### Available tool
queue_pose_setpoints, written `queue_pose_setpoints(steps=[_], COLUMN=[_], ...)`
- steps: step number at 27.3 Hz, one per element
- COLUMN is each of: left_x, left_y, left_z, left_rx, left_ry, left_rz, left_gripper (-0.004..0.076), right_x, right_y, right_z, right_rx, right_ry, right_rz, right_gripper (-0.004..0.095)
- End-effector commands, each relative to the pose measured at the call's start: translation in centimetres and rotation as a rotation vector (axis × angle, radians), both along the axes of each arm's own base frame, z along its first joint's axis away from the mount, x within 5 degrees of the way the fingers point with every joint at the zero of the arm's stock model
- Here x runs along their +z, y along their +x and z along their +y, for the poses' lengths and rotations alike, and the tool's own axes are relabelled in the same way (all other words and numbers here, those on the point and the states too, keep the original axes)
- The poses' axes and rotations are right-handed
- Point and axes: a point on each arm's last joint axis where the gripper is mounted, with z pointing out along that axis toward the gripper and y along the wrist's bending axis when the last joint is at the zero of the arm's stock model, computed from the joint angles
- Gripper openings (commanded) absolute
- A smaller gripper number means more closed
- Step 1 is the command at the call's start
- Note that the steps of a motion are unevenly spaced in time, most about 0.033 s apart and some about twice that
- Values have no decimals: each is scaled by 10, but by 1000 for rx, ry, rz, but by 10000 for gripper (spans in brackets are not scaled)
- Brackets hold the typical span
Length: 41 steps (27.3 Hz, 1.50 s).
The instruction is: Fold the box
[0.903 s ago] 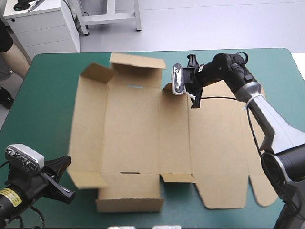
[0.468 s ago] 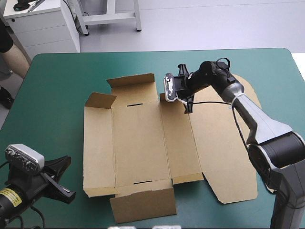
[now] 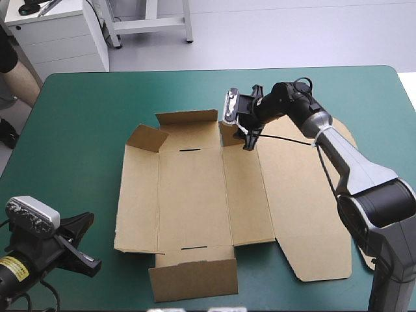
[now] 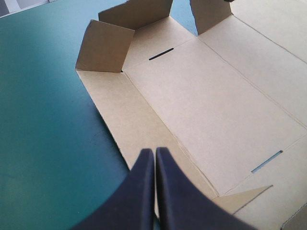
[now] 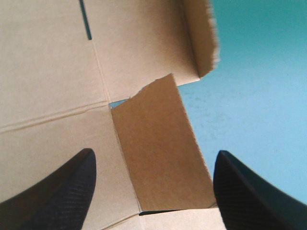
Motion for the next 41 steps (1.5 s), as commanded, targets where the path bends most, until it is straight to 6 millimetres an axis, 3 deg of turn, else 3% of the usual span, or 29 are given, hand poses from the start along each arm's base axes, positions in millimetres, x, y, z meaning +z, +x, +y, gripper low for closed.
queue_pose_setpoints(steps=[1, 5, 10, 15, 21, 24, 29, 33, 41], left_x=[14, 14, 14, 15, 17, 17, 17, 18, 16], left_y=[1, 1, 1, 2, 3, 3, 3, 4, 11], left_z=[-1, -1, -1, -1, -1, -1, -1, -1, -4], left_rx=[1, 0, 1, 3, 5, 5, 5, 6, 6], left_ry=[-34, -36, -38, -46, -54, -54, -54, -57, -46], left_rz=[-77, -76, -77, -90, -112, -112, -113, -119, -93], left_gripper=[-8, -8, -8, -8, -8, -8, -8, -8, -8], right_x=[59, 89, 117, 127, 114, 113, 109, 102, 78], right_y=[-12, -22, -31, -37, -48, -60, -96, -129, -232], right_z=[-6, -15, -41, -87, -149, -168, -185, -186, -176], right_rx=[-170, -280, -515, -790, -1031, -1067, -1058, -1065, -1047], right_ry=[179, 240, 314, 346, 269, 322, 400, 417, 493], right_rz=[-50, -60, -67, 19, 230, 276, 301, 285, 267], right_gripper=[599, 361, -13, -20, -18, -18, -19, -18, -18])
